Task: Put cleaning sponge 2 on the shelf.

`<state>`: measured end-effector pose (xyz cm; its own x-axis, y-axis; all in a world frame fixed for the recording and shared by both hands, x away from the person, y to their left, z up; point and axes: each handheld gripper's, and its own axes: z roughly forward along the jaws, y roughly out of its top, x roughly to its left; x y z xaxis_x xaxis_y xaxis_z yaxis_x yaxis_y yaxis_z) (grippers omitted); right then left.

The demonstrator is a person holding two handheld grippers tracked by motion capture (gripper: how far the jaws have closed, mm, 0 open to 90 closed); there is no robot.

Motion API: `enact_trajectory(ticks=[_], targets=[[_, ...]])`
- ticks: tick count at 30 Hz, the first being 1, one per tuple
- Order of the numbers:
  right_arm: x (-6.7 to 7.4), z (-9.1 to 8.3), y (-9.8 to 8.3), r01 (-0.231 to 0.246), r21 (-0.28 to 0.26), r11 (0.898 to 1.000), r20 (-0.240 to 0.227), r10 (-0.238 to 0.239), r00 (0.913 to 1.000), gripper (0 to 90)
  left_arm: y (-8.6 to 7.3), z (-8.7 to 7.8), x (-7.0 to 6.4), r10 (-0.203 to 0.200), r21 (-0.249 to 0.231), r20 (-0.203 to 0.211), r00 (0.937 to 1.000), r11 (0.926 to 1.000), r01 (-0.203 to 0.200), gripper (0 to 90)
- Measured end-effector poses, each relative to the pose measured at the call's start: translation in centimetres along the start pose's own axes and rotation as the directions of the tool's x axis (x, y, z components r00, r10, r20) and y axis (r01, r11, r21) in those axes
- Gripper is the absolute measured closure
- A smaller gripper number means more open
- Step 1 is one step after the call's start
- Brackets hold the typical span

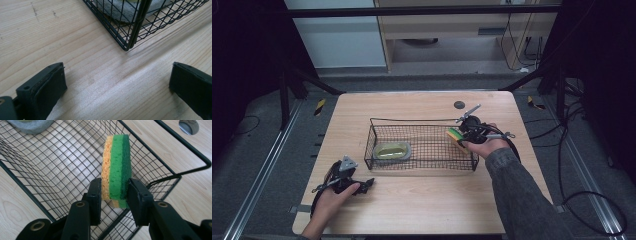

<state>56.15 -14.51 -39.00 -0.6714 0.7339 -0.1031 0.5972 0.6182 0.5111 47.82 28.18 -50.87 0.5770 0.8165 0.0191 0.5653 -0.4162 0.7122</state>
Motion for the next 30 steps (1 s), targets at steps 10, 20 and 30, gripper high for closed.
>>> enact_trajectory(ticks=[10, 20, 30], targets=[[1.7, 0.7, 0.2, 0.025, 0.017, 1.0, -0.036, -0.024, 0.9991, 63.5, 0.0, 0.0, 0.0, 0.0, 0.0, 0.0, 1.0, 1.0, 0.0, 0.0], [2.7, 1.3, 0.3, 0.029, 0.028, 0.999, -0.067, -0.027, 0.9974, 56.0, 0.0, 0.0, 0.0, 0.0, 0.0, 0.0, 1.0, 1.0, 0.0, 0.0], [2.2, 0.7, -0.2, -0.006, -0.019, 1.0, -0.054, 0.005, 0.9985, 42.9, 0.0, 0.0, 0.0, 0.0, 0.0, 0.0, 1.0, 1.0, 0.0, 0.0]])
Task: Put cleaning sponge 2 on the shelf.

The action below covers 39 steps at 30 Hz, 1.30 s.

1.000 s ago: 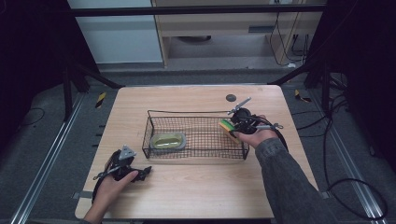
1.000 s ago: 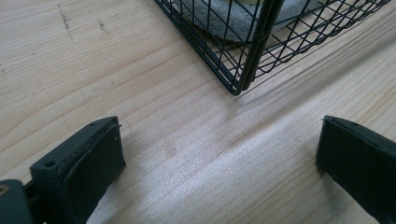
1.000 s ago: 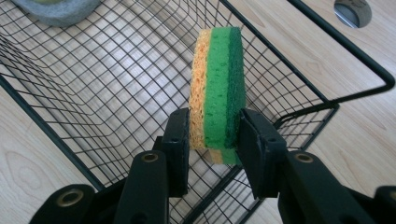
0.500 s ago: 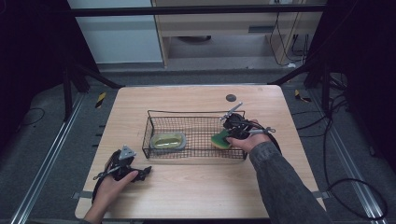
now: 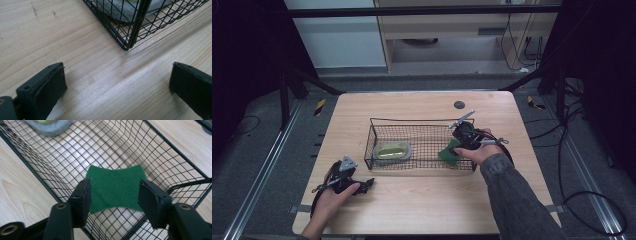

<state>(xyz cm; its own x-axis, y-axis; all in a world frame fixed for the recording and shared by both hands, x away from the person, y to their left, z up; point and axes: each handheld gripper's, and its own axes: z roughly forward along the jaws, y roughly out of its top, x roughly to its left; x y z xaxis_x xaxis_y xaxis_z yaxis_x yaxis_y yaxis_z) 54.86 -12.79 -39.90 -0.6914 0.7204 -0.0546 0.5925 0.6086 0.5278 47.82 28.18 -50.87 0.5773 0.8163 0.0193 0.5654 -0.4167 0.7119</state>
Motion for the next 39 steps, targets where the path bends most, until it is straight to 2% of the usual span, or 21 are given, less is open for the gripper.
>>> enact_trajectory(ticks=[3, 10, 13, 22, 28, 34, 37, 39], targets=[[-0.1, -0.2, -0.2, -0.017, -0.019, 1.0, 0.008, 0.017, 0.9998, 37.3, 0.0, 0.0, 0.0, 0.0, 0.0, 0.0, 1.0, 1.0, 0.0, 0.0], [-0.6, -0.5, -0.5, -0.048, -0.06, 0.997, 0.037, 0.051, 0.998, 16.3, 0.0, 0.0, 0.0, -0.002, 0.0, 0.001, 1.0, 1.0, 0.002, 0.0], [-0.7, -0.8, -0.5, -0.054, -0.085, 0.995, 0.05, 0.058, 0.9971, 10.0, 0.0, 0.0, 0.0, -0.003, 0.0, 0.001, 1.0, 1.0, 0.003, 0.0], [-1.2, -2.5, -1.0, -0.072, -0.188, 0.98, 0.108, 0.094, 0.9898, 6.4, 0.0, 0.0, 0.0, -0.002, 0.0, 0.001, 1.0, 1.0, 0.002, 0.0], [-2.1, -3.5, -2.3, -0.096, -0.219, 0.971, 0.123, 0.126, 0.9844, 6.4, 0.0, 0.0, 0.0, -0.002, 0.0, 0.001, 1.0, 1.0, 0.002, 0.0], [-3.4, -4.3, -4.7, -0.145, -0.245, 0.959, 0.154, 0.186, 0.9704, 8.0, 0.0, 0.0, 0.0, -0.002, 0.0, 0.001, 1.0, 1.0, 0.002, 0.0], [-4.1, -4.4, -6.4, -0.161, -0.26, 0.952, 0.15, 0.205, 0.9671, 8.2, 0.0, 0.0, 0.0, -0.002, 0.0, 0.001, 1.0, 1.0, 0.002, 0.0], [-4.4, -4.3, -7.4, -0.156, -0.263, 0.952, 0.161, 0.203, 0.9658, 8.1, 0.0, 0.0, 0.0, -0.002, 0.0, 0.001, 1.0, 1.0, 0.002, 0.0]])
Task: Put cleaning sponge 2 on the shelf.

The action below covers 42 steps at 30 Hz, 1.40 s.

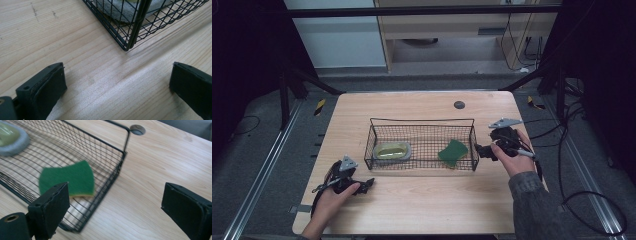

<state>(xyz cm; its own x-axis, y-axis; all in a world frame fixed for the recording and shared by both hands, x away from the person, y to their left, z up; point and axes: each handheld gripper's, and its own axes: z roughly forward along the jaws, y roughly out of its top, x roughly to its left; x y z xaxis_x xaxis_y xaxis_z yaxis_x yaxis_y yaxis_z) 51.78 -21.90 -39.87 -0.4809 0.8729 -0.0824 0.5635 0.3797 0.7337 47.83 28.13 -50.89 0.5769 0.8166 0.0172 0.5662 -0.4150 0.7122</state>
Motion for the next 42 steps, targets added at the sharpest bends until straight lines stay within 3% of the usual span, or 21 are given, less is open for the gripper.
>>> enact_trajectory(ticks=[5, 17, 32, 42], targets=[[-0.9, 0.0, -2.5, -0.012, -0.029, 0.999, 0.022, 0.013, 0.9997, 8.0, 0.0, 0.0, 0.0, 0.0, 0.0, 0.0, 1.0, 1.0, 0.0, 0.0], [-2.0, 1.1, -6.3, -0.055, -0.021, 0.998, 0.048, 0.056, 0.9972, 8.4, 0.0, 0.0, 0.0, 0.0, 0.0, 0.0, 1.0, 1.0, 0.0, 0.0], [-2.2, 3.7, -9.2, -0.102, 0.045, 0.994, 0.046, 0.1, 0.9939, 8.4, 0.0, 0.0, 0.0, 0.0, 0.0, 0.0, 1.0, 1.0, 0.0, 0.0], [-3.3, 4.8, -10.0, -0.178, 0.024, 0.984, 0.094, 0.175, 0.98, 7.8, 0.0, 0.0, 0.0, 0.0, 0.0, 0.0, 1.0, 1.0, 0.0, 0.0]])
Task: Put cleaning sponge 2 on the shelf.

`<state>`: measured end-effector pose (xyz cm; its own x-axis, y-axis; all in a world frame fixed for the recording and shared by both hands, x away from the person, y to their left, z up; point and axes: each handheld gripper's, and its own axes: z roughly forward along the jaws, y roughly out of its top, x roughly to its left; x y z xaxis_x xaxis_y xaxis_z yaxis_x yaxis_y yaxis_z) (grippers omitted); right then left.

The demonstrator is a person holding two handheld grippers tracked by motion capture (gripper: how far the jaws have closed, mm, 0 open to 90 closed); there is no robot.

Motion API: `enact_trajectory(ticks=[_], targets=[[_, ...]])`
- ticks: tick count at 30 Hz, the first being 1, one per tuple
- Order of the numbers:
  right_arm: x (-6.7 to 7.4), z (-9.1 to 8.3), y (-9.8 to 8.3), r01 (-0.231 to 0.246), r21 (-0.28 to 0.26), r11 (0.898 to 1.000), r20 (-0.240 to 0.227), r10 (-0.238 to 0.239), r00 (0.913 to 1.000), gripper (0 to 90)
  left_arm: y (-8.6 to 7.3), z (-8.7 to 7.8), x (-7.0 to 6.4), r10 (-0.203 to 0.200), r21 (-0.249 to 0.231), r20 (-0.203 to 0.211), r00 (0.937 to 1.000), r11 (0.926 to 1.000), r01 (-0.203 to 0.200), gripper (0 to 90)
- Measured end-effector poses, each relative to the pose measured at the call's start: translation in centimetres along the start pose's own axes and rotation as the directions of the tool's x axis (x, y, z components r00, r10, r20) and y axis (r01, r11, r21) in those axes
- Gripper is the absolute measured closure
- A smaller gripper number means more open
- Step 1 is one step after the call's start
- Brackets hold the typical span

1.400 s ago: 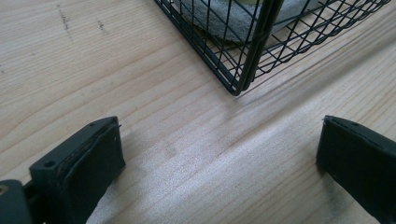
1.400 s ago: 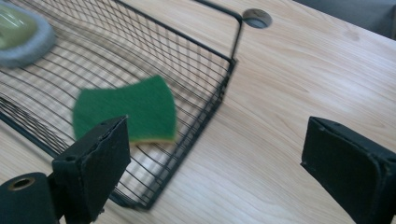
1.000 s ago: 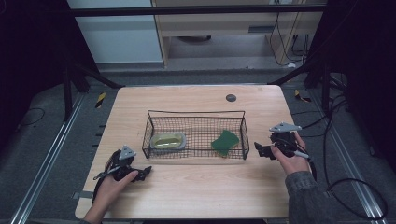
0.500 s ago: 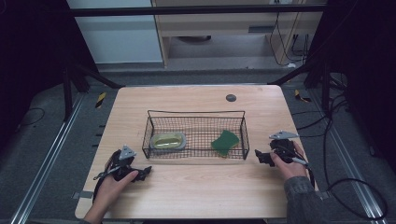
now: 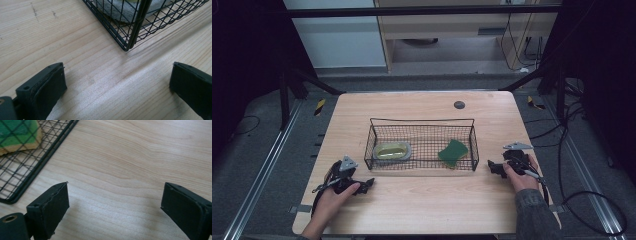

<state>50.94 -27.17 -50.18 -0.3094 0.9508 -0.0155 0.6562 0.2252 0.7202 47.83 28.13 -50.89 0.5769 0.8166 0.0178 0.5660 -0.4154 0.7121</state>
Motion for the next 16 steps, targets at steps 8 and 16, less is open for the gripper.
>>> enact_trajectory(ticks=[8, 16], targets=[[-0.04, 0.99, -0.43, -0.049, -0.016, 0.999, 0.036, 0.05, 0.9981, 4.5, 0.02, 0.02, -0.04, -0.001, 0.002, -0.003, 1.0, 1.0, 0.001, 0.0], [0.14, 1.05, -0.44, -0.063, -0.01, 0.998, 0.05, 0.063, 0.9968, 2.3, 0.03, 0.02, -0.04, -0.002, 0.002, -0.004, 1.0, 1.0, 0.002, 0.0]])
